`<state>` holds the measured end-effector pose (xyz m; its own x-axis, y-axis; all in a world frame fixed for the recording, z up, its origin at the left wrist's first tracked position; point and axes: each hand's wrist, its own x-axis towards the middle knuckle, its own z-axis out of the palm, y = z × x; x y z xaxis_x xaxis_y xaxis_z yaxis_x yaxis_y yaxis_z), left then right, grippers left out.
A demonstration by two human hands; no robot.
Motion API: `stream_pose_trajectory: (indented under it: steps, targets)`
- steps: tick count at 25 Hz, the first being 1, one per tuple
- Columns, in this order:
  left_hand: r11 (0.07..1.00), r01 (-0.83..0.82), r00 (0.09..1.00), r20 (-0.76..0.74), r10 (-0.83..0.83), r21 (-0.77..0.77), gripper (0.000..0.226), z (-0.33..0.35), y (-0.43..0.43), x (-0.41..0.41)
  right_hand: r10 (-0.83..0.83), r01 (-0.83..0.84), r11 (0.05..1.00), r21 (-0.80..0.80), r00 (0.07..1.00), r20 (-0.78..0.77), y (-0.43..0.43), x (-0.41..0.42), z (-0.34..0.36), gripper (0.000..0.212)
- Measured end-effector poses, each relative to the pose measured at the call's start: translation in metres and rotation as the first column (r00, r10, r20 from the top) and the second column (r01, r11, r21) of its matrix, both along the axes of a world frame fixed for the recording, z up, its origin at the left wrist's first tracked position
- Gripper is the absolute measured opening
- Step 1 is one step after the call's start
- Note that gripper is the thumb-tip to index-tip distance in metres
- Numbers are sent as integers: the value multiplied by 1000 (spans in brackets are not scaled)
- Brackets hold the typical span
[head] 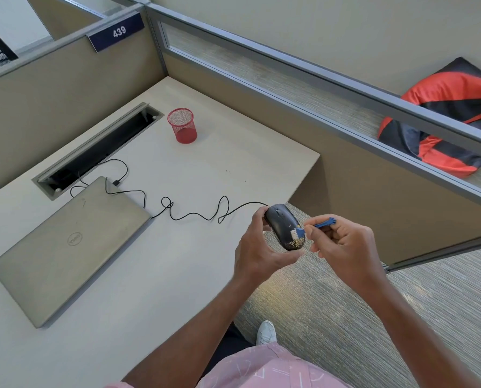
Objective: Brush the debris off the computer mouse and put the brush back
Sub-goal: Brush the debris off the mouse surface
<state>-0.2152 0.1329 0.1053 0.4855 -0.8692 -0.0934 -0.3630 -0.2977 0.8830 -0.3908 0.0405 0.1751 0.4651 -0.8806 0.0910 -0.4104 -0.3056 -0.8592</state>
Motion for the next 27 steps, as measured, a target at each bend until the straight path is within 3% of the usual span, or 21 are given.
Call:
stream_pose_trajectory:
  steps: [12, 21, 27]
  targets:
    - [1000, 0, 1000, 11, 0, -3, 107, -1, 2, 2, 81, -79, 996, -37, 996, 35, 18, 8, -21, 19]
    - [1000, -6, 1000, -4, 6, -21, 105, -3, 6, 3, 25, -22, 997, -73, 999, 39, 11, -8, -13, 13]
    - [999, -8, 1000, 7, 8, -35, 99, -2, 6, 1, 140, -137, 984, -116, 990, 17, 22, 0, -20, 19]
